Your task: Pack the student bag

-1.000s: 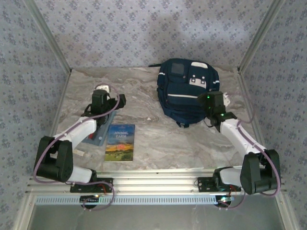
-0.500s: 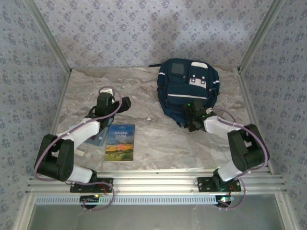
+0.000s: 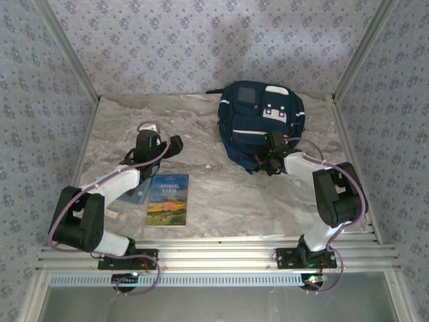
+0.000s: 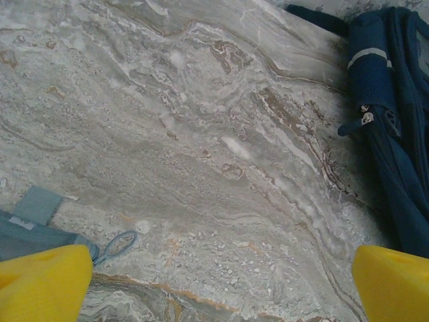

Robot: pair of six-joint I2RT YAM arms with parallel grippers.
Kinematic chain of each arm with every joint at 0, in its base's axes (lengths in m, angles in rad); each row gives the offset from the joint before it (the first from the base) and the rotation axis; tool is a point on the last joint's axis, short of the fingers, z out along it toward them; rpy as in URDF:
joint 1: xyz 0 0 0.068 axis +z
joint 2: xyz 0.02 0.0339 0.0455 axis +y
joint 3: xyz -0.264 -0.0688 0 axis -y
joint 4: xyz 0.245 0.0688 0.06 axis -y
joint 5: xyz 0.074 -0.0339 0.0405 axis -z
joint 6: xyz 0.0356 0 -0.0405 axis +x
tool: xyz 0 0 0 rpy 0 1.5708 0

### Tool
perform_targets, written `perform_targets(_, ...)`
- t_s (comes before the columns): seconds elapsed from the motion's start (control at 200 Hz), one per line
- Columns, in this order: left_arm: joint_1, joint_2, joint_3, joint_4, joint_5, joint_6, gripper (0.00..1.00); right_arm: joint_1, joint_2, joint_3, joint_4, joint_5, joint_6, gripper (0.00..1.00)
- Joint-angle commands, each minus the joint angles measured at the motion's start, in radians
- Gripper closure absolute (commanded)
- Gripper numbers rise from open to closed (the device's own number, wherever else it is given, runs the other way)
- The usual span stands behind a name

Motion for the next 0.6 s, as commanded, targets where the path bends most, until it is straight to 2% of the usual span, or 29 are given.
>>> perform_targets(0.0, -0.005, 0.07, 0.098, 0.036, 0.036, -0.005, 0.0, 0.056, -0.052, 0.094, -0.215, -0.203, -0.438, 1.0)
perform_targets(0.115, -0.005, 0.147, 0.172, 0.044, 0.086, -0.049, 0.0, 0.094, -0.079, 0.063, -0.314, -0.246, -0.528, 1.0)
perform_targets(0.305, -0.012, 0.223, 0.214, 0.082, 0.136, -0.131, 0.0, 0.121, -0.134, 0.011, -0.426, -0.209, -0.607, 1.0)
perform_targets(0.455, -0.011, 0.227, 0.18, 0.092, 0.14, -0.168, 0.01, 0.026, -0.148, 0.04, -0.426, -0.19, -0.632, 1.0)
perform_targets(0.595, -0.011, 0.168, 0.133, 0.056, 0.117, -0.163, 0.01, -0.081, -0.109, 0.108, -0.408, -0.199, -0.686, 1.0)
